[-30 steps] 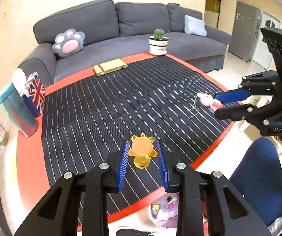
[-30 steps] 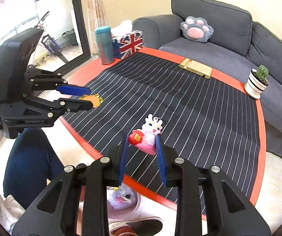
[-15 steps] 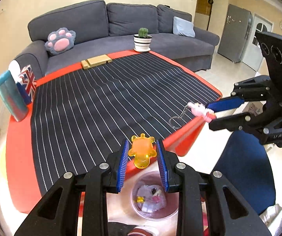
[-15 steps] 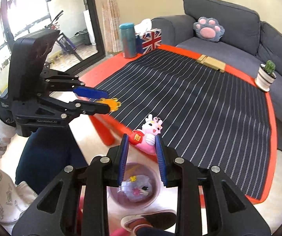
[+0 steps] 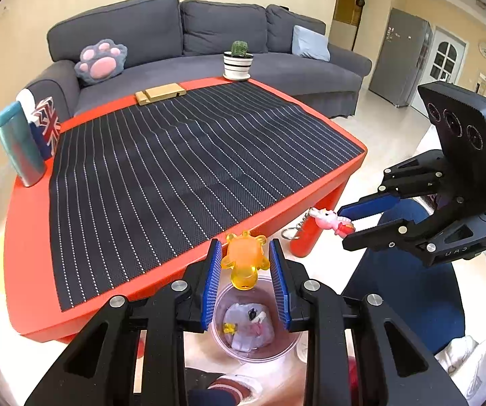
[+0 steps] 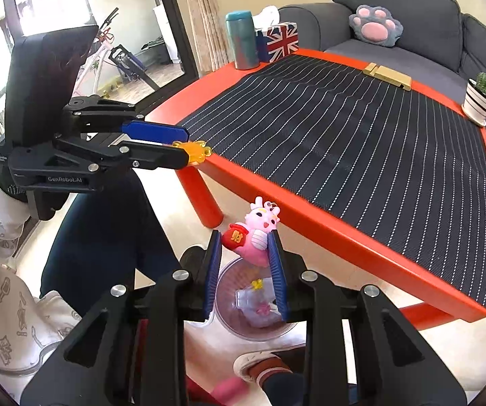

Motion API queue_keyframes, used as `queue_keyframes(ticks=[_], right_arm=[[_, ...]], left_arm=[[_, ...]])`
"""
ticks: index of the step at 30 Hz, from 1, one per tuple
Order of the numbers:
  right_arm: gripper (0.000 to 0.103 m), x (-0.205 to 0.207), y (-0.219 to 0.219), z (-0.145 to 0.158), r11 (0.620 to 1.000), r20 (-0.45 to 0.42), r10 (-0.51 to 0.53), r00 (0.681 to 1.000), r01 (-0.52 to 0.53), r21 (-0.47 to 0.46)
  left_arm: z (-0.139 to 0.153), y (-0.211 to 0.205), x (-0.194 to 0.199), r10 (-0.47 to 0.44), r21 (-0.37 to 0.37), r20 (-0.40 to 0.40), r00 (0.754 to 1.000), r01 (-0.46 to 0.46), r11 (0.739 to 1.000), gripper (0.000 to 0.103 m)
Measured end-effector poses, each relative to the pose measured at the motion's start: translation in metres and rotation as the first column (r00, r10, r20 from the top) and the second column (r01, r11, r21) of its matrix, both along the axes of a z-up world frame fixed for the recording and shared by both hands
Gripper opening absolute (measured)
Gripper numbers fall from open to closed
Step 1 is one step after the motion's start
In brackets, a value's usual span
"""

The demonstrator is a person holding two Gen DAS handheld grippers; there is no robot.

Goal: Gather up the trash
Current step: 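Carry dragon and turtle over the wastebasket while the right gripper opens, dropping the dragon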

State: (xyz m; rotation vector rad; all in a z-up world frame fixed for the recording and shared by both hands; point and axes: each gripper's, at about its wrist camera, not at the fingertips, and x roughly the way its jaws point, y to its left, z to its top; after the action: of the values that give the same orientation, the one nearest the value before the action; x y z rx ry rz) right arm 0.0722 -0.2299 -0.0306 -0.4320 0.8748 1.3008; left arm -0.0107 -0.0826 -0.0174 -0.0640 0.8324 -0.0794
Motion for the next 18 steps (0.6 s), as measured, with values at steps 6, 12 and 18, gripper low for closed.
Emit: queue_keyframes(ticks=[6, 12, 18], right_arm=[[0.033, 0.001, 0.002, 0.003, 1.0, -0.004, 0.007, 1.0, -0.006, 0.009], [0.076, 0.007, -0.001, 0.005, 0.999, 0.006, -0.041, 0.999, 0.041, 0.016], [0.083, 0.011, -0.002, 0.006, 0.998, -0.001, -0.059, 0.998, 0.059, 0.024]], left_arm=[[0.002, -0.001, -0.001, -0.008, -0.003, 0.0, 1.0, 0.008, 1.0, 0.028], [0.001, 0.001, 0.0, -0.01, -0.004, -0.001, 1.0, 0.01, 1.0, 0.028], [-0.001, -0.001, -0.001, -0.016, -0.009, -0.007, 1.0, 0.016, 1.0, 0.028]])
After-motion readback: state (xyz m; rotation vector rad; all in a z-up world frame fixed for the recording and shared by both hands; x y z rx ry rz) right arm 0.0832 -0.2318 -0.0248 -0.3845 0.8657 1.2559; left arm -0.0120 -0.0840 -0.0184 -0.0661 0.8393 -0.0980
